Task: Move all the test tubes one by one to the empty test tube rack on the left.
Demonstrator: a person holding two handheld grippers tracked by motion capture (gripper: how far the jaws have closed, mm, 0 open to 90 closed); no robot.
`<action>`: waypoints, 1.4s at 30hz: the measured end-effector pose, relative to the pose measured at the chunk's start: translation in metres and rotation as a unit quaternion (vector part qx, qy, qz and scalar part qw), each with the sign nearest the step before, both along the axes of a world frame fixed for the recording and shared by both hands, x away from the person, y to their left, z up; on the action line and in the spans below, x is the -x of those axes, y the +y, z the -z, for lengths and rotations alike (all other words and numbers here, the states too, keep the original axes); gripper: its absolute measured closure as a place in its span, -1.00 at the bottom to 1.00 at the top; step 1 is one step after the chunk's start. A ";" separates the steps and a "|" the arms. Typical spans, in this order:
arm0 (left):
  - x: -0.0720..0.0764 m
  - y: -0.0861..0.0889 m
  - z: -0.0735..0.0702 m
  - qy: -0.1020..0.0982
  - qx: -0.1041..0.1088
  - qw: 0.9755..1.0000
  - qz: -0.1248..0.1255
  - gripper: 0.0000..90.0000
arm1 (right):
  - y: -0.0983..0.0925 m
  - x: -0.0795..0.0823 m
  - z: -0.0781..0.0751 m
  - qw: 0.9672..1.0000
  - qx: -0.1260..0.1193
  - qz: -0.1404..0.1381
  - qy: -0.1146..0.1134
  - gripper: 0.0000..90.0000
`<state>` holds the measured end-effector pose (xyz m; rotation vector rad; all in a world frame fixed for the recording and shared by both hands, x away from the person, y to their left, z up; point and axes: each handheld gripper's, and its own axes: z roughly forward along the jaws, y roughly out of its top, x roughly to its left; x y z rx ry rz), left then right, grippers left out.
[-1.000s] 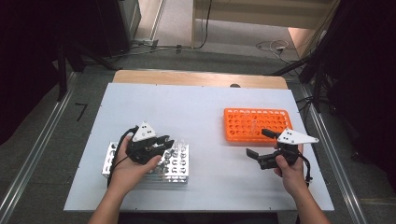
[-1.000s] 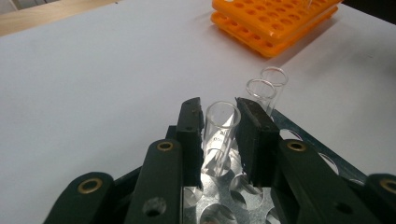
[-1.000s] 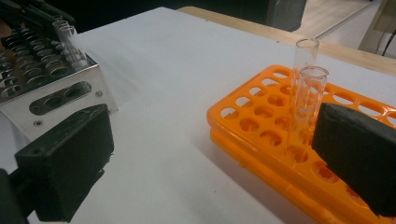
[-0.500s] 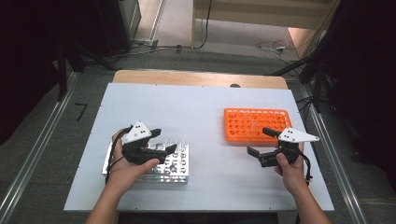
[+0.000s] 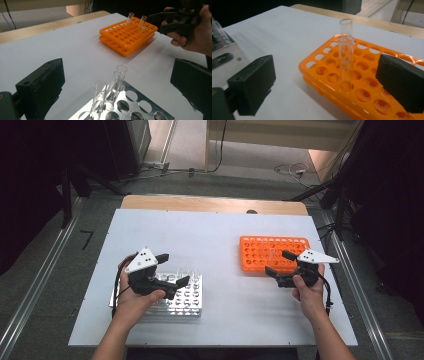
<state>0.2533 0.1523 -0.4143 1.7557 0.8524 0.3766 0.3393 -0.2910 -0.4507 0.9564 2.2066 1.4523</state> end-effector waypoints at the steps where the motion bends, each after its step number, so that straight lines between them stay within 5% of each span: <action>1: 0.000 0.000 -0.001 -0.001 0.004 1.000 0.002 -1.00 | 0.000 -0.002 0.001 1.000 0.000 0.003 0.002 -0.95; 6: 0.002 -0.006 -0.001 -0.004 0.005 1.000 0.004 -1.00 | 0.003 -0.009 0.008 1.000 0.008 0.020 0.011 -0.83; 22: 0.002 -0.019 -0.001 -0.004 0.004 1.000 0.020 -1.00 | 0.013 -0.015 0.022 0.996 0.044 0.071 0.012 0.09; 42: 0.004 -0.031 0.000 -0.007 0.003 0.999 0.037 -1.00 | 0.016 -0.015 0.029 0.994 0.068 0.087 -0.003 0.63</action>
